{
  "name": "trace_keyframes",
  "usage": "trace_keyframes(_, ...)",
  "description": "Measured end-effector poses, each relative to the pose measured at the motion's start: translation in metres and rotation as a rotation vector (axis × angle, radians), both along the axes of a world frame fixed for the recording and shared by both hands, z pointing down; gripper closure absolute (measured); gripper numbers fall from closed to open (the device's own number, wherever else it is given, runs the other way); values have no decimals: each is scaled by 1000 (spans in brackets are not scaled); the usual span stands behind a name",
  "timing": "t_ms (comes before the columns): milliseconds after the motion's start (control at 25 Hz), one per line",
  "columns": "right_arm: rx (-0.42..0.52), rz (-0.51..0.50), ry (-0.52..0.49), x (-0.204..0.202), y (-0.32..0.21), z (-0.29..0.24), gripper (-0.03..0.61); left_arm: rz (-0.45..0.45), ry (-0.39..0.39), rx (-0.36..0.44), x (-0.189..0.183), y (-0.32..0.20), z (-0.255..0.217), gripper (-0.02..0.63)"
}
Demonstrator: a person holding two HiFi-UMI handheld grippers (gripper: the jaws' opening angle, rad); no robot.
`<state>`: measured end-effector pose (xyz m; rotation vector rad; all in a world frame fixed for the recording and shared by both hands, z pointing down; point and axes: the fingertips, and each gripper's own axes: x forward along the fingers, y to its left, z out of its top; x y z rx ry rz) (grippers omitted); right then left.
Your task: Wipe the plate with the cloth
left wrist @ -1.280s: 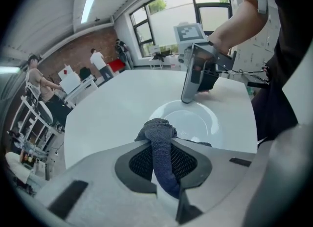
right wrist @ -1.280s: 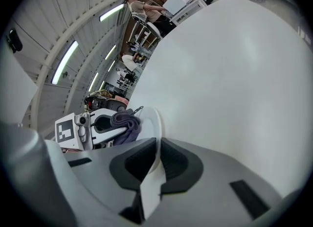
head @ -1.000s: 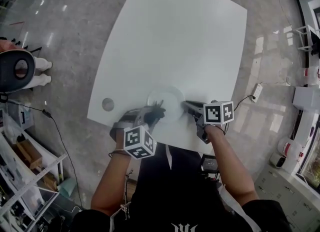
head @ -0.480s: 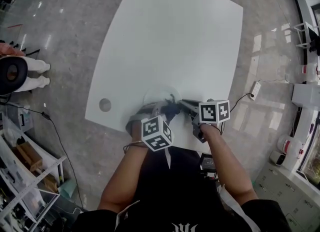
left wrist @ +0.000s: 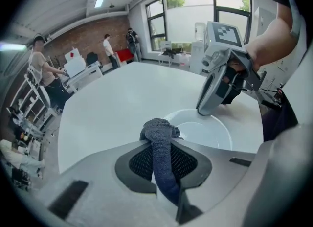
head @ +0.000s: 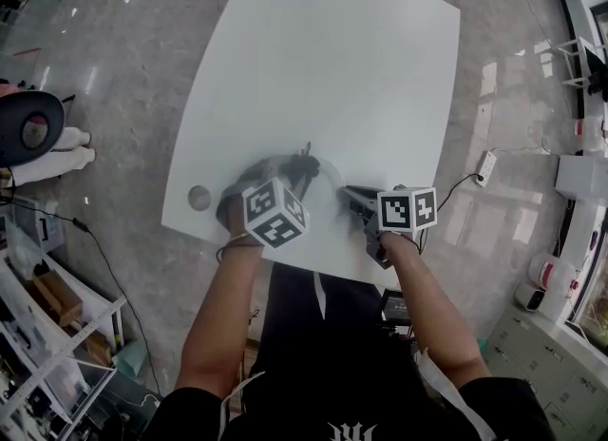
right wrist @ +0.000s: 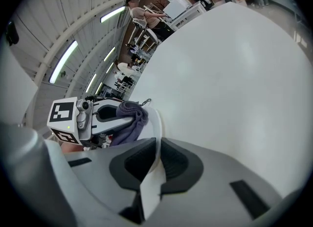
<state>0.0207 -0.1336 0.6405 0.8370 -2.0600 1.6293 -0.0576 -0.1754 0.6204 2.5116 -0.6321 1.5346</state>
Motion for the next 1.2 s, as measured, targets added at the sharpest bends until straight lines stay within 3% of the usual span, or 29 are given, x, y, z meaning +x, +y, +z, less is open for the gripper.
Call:
trace_keyframes(320, 4, 2, 6, 0, 1, -2, 552, -12, -55, -22, -43, 49, -6, 563)
trace_keyframes(640, 6, 4, 8, 0, -2, 0, 552, 56, -7, -66, 0, 99, -2, 563)
trace_keyframes(920, 11, 3, 12, 1, 0, -1, 552, 104, 40, -54, 46, 82, 1, 563)
trace_keyframes(1200, 11, 3, 14, 1, -1, 0, 552, 54, 33, -27, 38, 38, 3, 563)
